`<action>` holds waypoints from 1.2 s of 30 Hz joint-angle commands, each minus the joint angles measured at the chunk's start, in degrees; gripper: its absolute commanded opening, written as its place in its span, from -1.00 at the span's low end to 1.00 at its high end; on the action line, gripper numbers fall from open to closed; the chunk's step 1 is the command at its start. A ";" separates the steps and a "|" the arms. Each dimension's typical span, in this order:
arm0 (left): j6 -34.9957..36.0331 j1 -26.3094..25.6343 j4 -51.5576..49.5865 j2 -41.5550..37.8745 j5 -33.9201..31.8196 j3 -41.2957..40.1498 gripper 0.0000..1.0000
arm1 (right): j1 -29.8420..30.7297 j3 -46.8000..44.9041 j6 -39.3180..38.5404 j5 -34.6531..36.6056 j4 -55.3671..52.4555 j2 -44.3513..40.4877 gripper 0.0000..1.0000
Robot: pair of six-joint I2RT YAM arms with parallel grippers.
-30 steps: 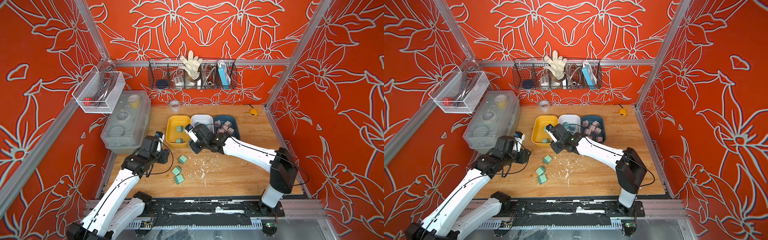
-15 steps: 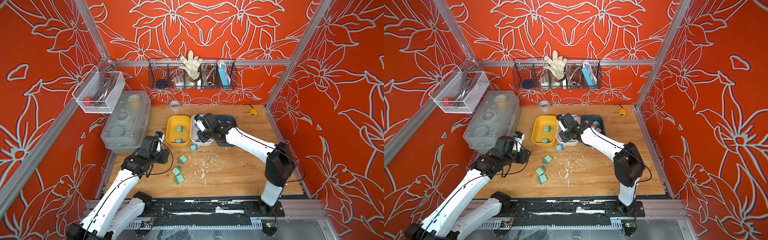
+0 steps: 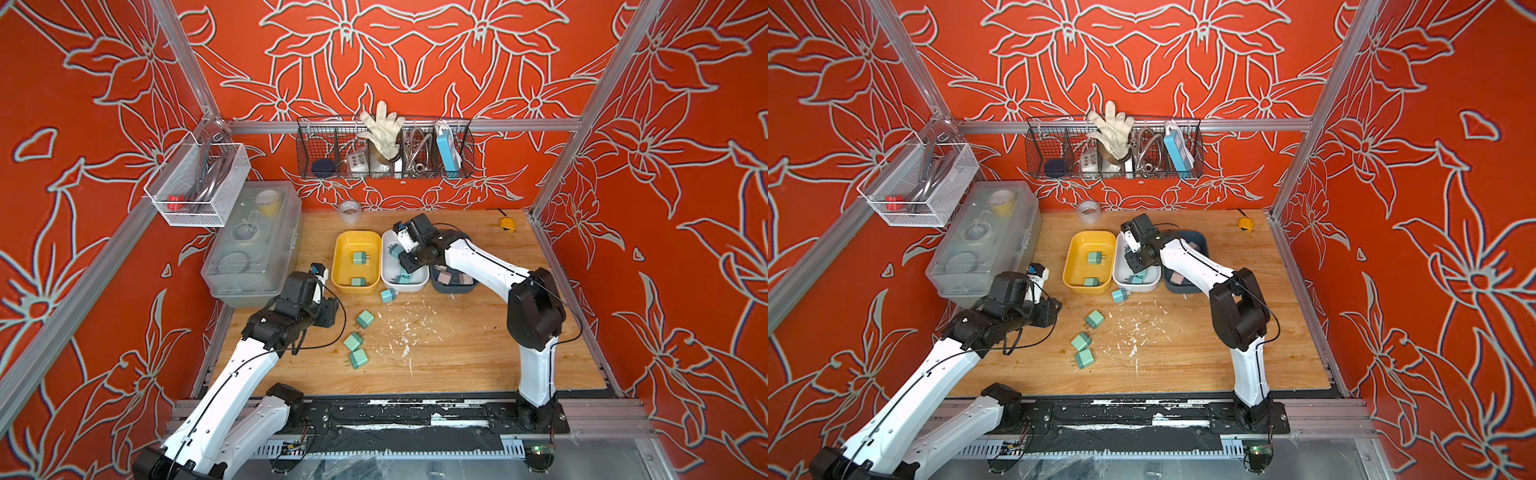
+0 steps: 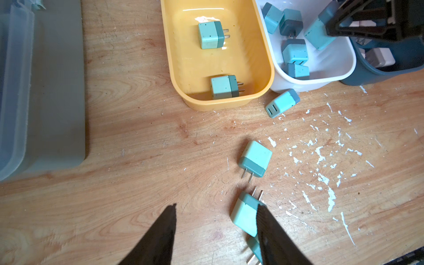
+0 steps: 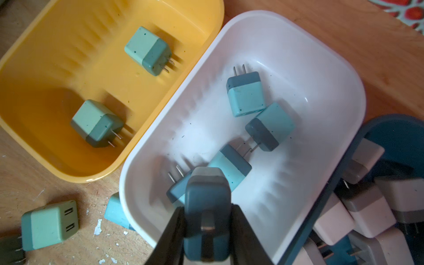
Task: Place the plugs by color into the storage box
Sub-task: Place the plug in the storage box.
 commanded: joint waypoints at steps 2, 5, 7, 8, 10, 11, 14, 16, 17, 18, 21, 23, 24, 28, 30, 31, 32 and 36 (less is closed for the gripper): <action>0.53 0.54 0.88 0.56 0.71 -0.43 0.14 | -0.47 3.91 -2.34 -5.95 -4.20 3.53 -0.58; 0.53 0.80 0.97 0.92 0.97 -0.35 0.14 | -0.56 6.45 -3.26 -8.78 -6.03 5.67 -0.56; 0.53 0.91 0.97 1.18 1.13 -0.34 0.14 | -0.56 8.06 -3.63 -9.22 -7.25 6.90 -0.56; 0.53 0.99 0.97 1.28 1.23 -0.32 0.14 | -0.64 8.62 -3.65 -9.04 -7.67 7.44 -0.56; 0.53 1.09 0.97 1.35 1.16 -0.34 0.14 | -0.67 9.06 -3.66 -9.20 -7.83 8.00 -0.56; 0.53 1.17 0.88 1.37 1.09 -0.34 0.14 | -0.72 9.21 -3.72 -9.45 -7.85 8.06 -0.56; 0.53 1.35 0.82 1.04 0.96 -0.34 0.14 | -0.73 9.78 -3.96 -9.99 -8.24 8.45 -0.55; 0.61 1.48 0.95 0.85 0.89 -0.42 0.14 | -0.82 10.27 -4.48 -9.87 -9.03 8.66 -0.55; 0.58 1.53 0.97 0.84 0.93 -0.43 0.14 | -0.82 10.48 -4.80 -9.66 -9.51 8.71 -0.55; 0.53 1.61 0.97 0.92 1.05 -0.43 0.14 | -0.83 10.39 -5.00 -9.35 -9.66 8.61 -0.54; 0.53 1.88 0.97 1.10 1.46 -0.29 0.14 | -0.91 10.31 -5.42 -9.03 -10.15 8.78 -0.54; 0.53 2.03 1.05 1.17 1.59 -0.25 0.14 | -0.90 10.39 -5.24 -9.65 -9.97 9.02 -0.54; 0.53 2.13 1.08 1.28 1.63 -0.25 0.14 | -0.91 10.50 -5.14 -10.19 -9.83 9.22 -0.54; 0.53 2.34 0.97 1.12 1.53 -0.34 0.14 | -0.99 10.92 -4.63 -10.34 -9.07 9.82 -0.54; 0.55 2.32 0.97 1.02 1.43 -0.34 0.14 | -1.08 11.37 -4.53 -11.14 -8.29 10.12 -0.53; 0.61 2.38 0.89 0.95 1.42 -0.32 0.14 | -1.14 12.07 -4.52 -11.84 -8.36 10.54 -0.52; 0.61 2.45 0.95 0.90 1.33 -0.33 0.14 | -1.22 13.19 -4.69 -12.47 -8.64 11.29 -0.51; 0.61 2.76 0.88 0.76 1.34 -0.33 0.14 | -1.35 18.21 -4.80 -10.12 -10.78 15.01 -0.42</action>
